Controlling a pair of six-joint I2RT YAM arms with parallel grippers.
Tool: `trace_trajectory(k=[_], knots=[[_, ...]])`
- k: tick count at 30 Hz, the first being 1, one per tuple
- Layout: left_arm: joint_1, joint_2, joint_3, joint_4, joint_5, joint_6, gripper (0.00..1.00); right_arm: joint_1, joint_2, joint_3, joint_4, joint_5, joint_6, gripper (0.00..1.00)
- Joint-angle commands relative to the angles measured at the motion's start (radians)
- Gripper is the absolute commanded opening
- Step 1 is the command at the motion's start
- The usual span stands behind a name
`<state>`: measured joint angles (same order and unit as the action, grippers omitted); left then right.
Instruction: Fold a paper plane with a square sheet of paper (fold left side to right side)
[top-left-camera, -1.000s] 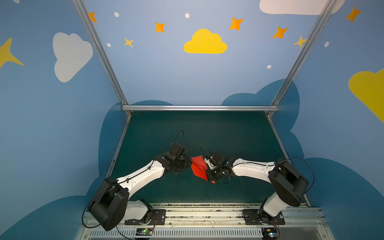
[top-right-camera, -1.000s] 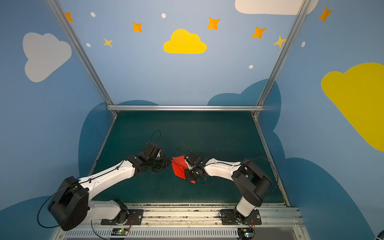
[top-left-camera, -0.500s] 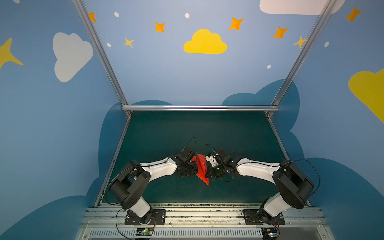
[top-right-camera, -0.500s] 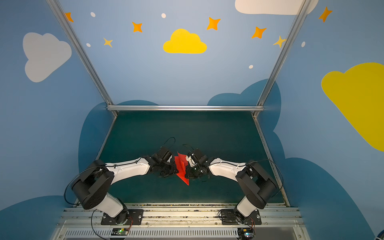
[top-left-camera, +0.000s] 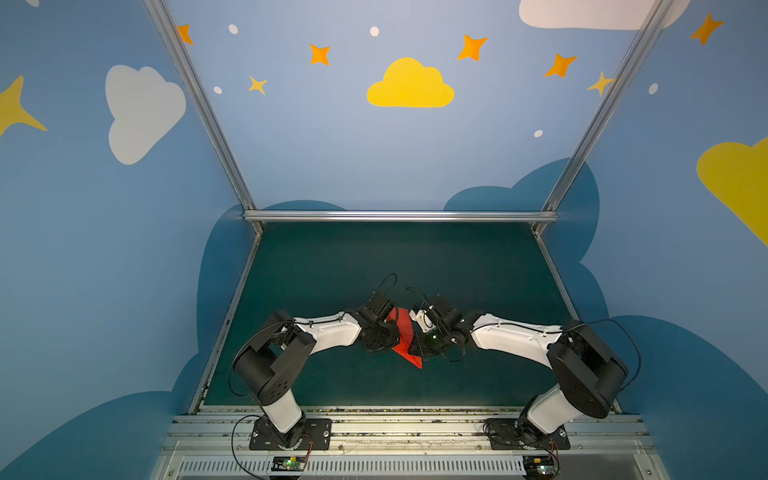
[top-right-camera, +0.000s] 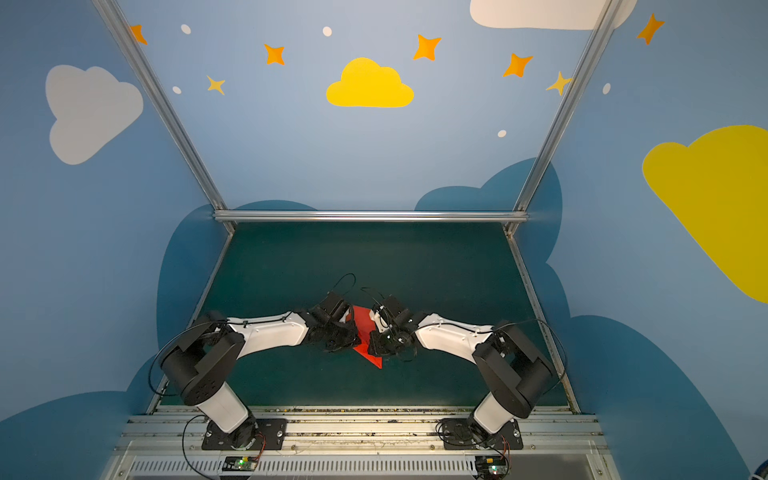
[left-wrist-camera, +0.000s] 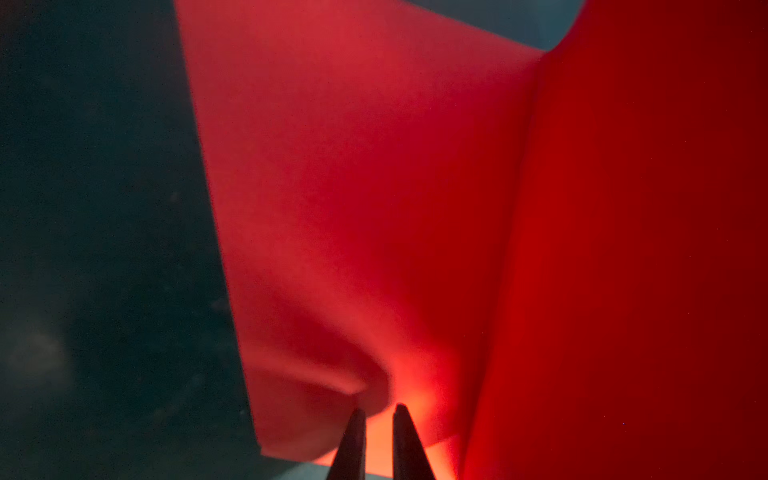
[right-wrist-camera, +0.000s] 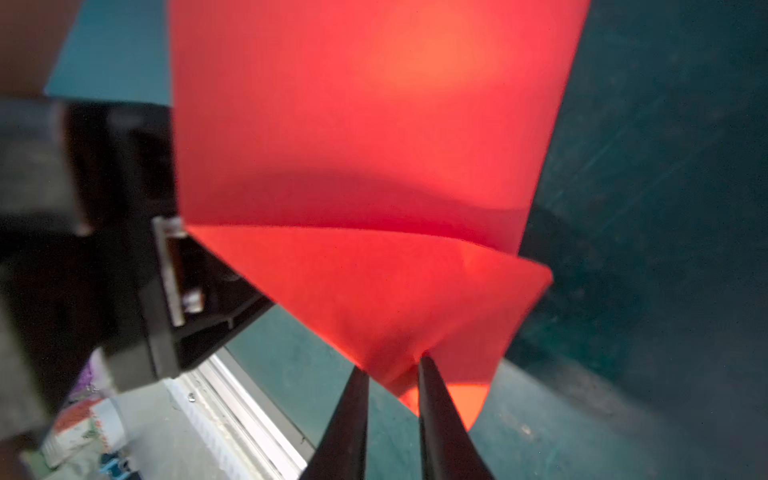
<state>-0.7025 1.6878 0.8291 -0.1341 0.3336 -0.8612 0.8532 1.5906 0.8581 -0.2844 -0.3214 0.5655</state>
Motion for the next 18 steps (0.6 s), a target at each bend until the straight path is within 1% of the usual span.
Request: trace_trajectory(k=[1, 7, 18], knots=[[-0.002, 0.036, -0.027, 0.010, 0.002, 0.000, 0.14, 0.013, 0.000, 0.031, -0.062, 0.048, -0.037, 0.27], [-0.001, 0.046, -0.046, 0.036, 0.012, -0.021, 0.12, 0.038, 0.015, 0.066, -0.100, 0.087, -0.061, 0.32], [-0.001, 0.041, -0.046, 0.033, 0.008, -0.022, 0.09, 0.107, 0.047, 0.152, -0.210, 0.210, -0.120, 0.35]])
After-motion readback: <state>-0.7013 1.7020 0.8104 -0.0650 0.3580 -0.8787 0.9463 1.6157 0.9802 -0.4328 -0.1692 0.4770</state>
